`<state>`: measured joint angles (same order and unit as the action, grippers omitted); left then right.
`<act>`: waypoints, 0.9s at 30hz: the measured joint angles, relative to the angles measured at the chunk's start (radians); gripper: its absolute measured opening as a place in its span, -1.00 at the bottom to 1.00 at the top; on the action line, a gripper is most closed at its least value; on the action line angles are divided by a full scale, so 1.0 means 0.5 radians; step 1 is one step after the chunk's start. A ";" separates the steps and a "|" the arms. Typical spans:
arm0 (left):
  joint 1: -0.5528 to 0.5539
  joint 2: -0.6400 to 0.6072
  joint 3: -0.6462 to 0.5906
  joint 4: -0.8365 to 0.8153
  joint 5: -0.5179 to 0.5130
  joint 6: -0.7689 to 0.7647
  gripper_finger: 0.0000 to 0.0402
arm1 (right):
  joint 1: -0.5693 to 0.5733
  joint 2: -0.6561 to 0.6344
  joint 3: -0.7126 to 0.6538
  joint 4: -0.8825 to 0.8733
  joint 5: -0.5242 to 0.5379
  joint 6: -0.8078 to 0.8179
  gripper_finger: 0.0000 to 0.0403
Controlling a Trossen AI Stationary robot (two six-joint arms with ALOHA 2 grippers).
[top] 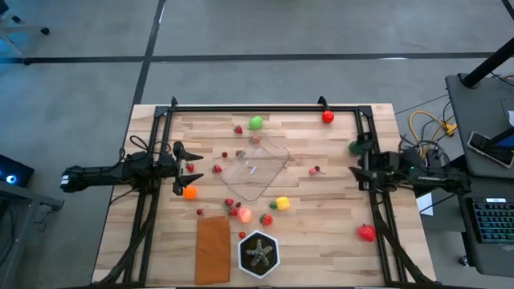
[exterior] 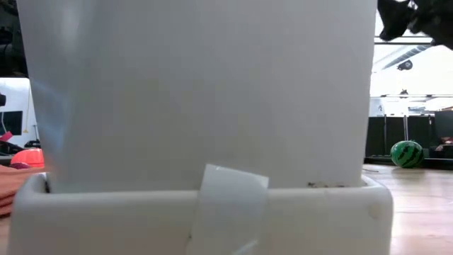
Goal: Pick and placing Produce into tupperware
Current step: Put the green watermelon into the transparent bin
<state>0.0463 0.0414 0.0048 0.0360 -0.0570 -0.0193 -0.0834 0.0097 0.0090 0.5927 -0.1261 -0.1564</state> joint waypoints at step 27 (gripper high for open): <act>0.001 0.000 0.000 0.017 0.000 0.000 0.43 | -0.049 1.979 2.527 -4.080 1.573 2.529 0.36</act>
<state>0.0467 0.0414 0.0048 0.0447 -0.0570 -0.0193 -0.1079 0.9991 1.2726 -1.4472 0.6603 1.1080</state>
